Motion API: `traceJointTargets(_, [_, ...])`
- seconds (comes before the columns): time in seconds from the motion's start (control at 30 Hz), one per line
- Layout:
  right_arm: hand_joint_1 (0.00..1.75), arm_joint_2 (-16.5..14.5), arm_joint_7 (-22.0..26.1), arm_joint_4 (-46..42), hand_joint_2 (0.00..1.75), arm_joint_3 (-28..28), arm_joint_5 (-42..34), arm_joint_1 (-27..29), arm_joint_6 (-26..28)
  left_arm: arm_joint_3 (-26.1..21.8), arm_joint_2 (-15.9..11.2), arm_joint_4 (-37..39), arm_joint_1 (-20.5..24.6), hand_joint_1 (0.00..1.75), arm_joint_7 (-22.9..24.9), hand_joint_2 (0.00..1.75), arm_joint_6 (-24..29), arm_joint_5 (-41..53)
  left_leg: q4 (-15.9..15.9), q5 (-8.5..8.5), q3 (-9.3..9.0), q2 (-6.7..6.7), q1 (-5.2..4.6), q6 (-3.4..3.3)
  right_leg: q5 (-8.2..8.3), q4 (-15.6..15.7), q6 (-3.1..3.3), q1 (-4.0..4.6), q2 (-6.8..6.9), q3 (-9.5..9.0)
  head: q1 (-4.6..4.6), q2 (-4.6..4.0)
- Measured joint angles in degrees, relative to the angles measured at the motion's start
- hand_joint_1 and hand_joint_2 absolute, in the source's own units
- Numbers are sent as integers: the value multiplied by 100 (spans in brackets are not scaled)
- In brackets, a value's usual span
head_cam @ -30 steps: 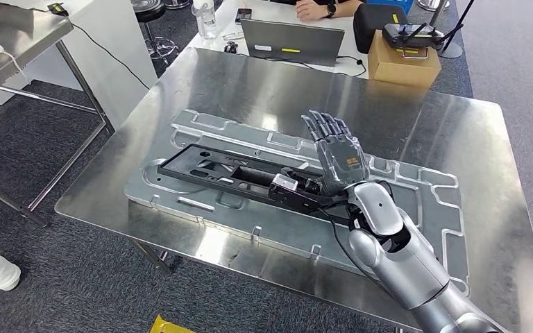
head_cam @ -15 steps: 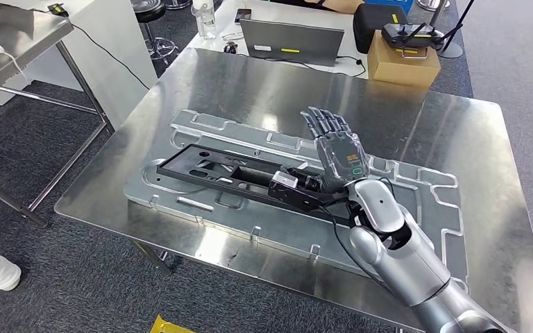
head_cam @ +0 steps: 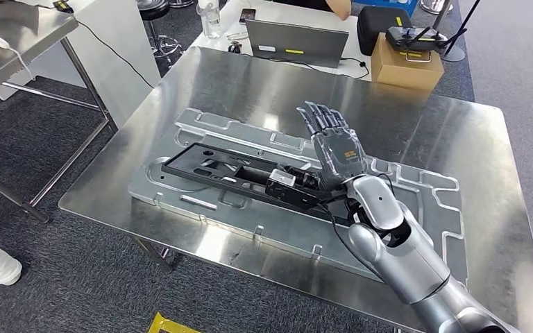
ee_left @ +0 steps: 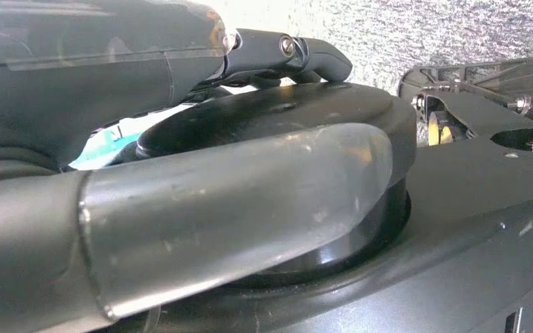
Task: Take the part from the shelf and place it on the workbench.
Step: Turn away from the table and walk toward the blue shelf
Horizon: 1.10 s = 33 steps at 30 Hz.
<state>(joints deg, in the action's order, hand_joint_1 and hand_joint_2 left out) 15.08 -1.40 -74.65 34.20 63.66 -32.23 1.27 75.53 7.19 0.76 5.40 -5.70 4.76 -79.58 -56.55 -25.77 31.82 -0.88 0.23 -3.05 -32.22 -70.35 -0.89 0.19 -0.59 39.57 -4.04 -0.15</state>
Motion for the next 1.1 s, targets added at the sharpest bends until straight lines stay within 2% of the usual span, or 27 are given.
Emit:
traceJointTargets(0.03, [0,0,-1,7,0,18,9,11,2,6,0,-1,-1,0,-4,0,0,0,-5,-1,5,-31,17,12,-79,-255,-51,-60,8,109,1,0])
traceJointTargets(0.07, [0,1,-4,12,0,33,19,19,5,10,0,-3,0,0,-9,0,1,1,-15,-3,8,-73,39,35,-41,-312,-102,-118,16,125,0,0])
traceJointTargets(0.1, [0,1,-6,15,0,43,26,22,11,14,0,-4,2,0,-14,0,1,1,-30,-11,9,-119,67,67,93,-164,-151,-171,21,39,1,0])
traceJointTargets(0.13, [0,1,-8,15,0,50,31,20,19,15,0,-5,6,0,-18,0,1,2,-53,-24,7,-167,99,107,293,164,-202,-221,13,-137,1,0])
traceJointTargets(0.17, [0,1,-10,16,0,54,36,18,25,16,-8,-5,12,0,-19,0,3,3,-78,-41,16,-220,124,158,427,540,-258,-264,-78,-343,4,0])
traceJointTargets(0.2, [0,3,-9,15,0,58,37,16,30,16,-18,-7,19,0,-20,0,4,4,-113,-57,34,-267,138,212,509,843,-279,-282,-184,-499,8,0])
traceJointTargets(0.23, [0,10,-8,15,0,62,38,20,33,17,-28,-8,25,0,-21,0,6,4,-135,-61,59,-315,144,267,530,1026,-270,-289,-265,-589,12,0])
traceJointTargets(0.27, [0,17,-10,15,0,67,37,24,37,17,-38,-10,29,0,-22,0,7,4,-140,-54,87,-364,142,320,493,1078,-235,-278,-326,-611,16,0])
traceJointTargets(0.33, [0,33,-13,8,0,73,36,22,42,19,-42,-13,30,0,-27,0,7,3,-121,-32,120,-451,153,405,506,1072,-104,-259,-229,-595,19,0])
traceJointTargets(0.37, [0,36,-15,0,0,75,36,14,44,19,-43,-13,28,0,-28,0,7,0,-149,-55,140,-426,157,429,514,1084,-41,-254,-173,-603,18,0])
traceJointTargets(0.4, [0,38,-13,-13,0,78,36,6,46,19,-44,-13,25,0,-30,0,6,-7,-270,-133,197,-347,157,442,523,1103,26,-250,-112,-614,17,0])
traceJointTargets(0.47, [0,39,-11,-32,0,81,36,5,50,19,-46,-13,35,0,-37,0,2,-30,-873,-454,467,-118,124,433,525,1126,131,-210,24,-633,14,0])
traceJointTargets(0.53, [0,41,-11,-34,0,89,36,18,51,19,-48,-13,62,0,-47,0,-3,-48,-1616,-758,800,-29,87,416,510,1125,184,-139,170,-636,13,0])
traceJointTargets(0.57, [0,41,-11,-34,0,96,36,22,50,19,-48,-13,71,0,-48,0,-4,-53,-1774,-777,859,-20,72,397,502,1123,201,-103,243,-640,14,0])
traceJointTargets(0.6, [0,40,-10,-35,0,103,36,22,50,19,-48,-13,71,0,-44,0,-5,-57,-1715,-689,813,-7,57,369,494,1120,213,-72,309,-648,14,0])
traceJointTargets(0.63, [0,40,-10,-40,0,108,36,18,50,19,-48,-13,61,0,-38,0,-6,-61,-1447,-516,670,31,40,331,485,1117,220,-46,368,-659,14,0])
traceJointTargets(0.7, [0,39,-8,-66,0,115,42,6,50,19,-51,-13,24,0,-22,0,-6,-67,-697,-198,312,254,-21,234,461,1102,218,6,474,-676,14,0])
traceJointTargets(0.77, [0,37,-7,-101,0,129,60,-7,50,19,-51,-13,-5,0,-16,0,-6,-68,-289,-115,145,421,-77,161,449,1087,190,45,575,-660,17,0])
traceJointTargets(0.8, [0,32,-6,-120,0,143,75,-13,50,19,-49,-13,-12,0,-18,0,-7,-68,-249,-125,143,409,-95,139,450,1083,175,58,636,-651,19,0])
traceJointTargets(0.83, [0,21,-5,-143,0,161,92,-23,49,19,-43,-13,-14,0,-20,0,-7,-68,-231,-111,148,341,-86,115,449,1085,159,60,700,-650,20,0])
traceJointTargets(0.87, [0,9,-4,-169,0,180,109,-36,49,19,-34,-13,-15,0,-22,0,-8,-68,-204,-88,147,278,-75,93,422,1063,136,50,696,-653,20,0])
traceJointTargets(0.93, [0,-16,2,-227,0,210,136,-70,47,20,-19,-13,-5,0,-25,0,-8,-68,-152,-40,132,162,-38,45,210,772,74,15,460,-545,21,0])
traceJointTargets(1.0, [0,-26,12,-255,0,236,146,-78,39,21,-10,-13,6,0,-25,0,-8,-68,-137,-18,132,48,-21,20,-144,91,16,-34,170,-236,22,0])
traceJointTargets(1.03, [0,-28,16,-259,0,250,147,-73,34,21,-7,-13,9,0,-26,0,-8,-68,-142,-16,136,-17,-20,17,-264,-248,-3,-50,120,-70,22,0])
traceJointTargets(1.07, [0,-28,17,-260,0,266,152,-69,28,21,-4,-13,12,0,-28,0,-8,-68,-149,-15,138,-92,-20,16,-283,-440,-16,-63,103,33,22,0])
traceJointTargets(1.1, [0,-33,20,-266,0,285,163,-71,22,21,-1,-13,16,0,-31,0,-8,-68,-159,-16,136,-168,-20,17,-191,-437,-22,-74,93,46,22,0])
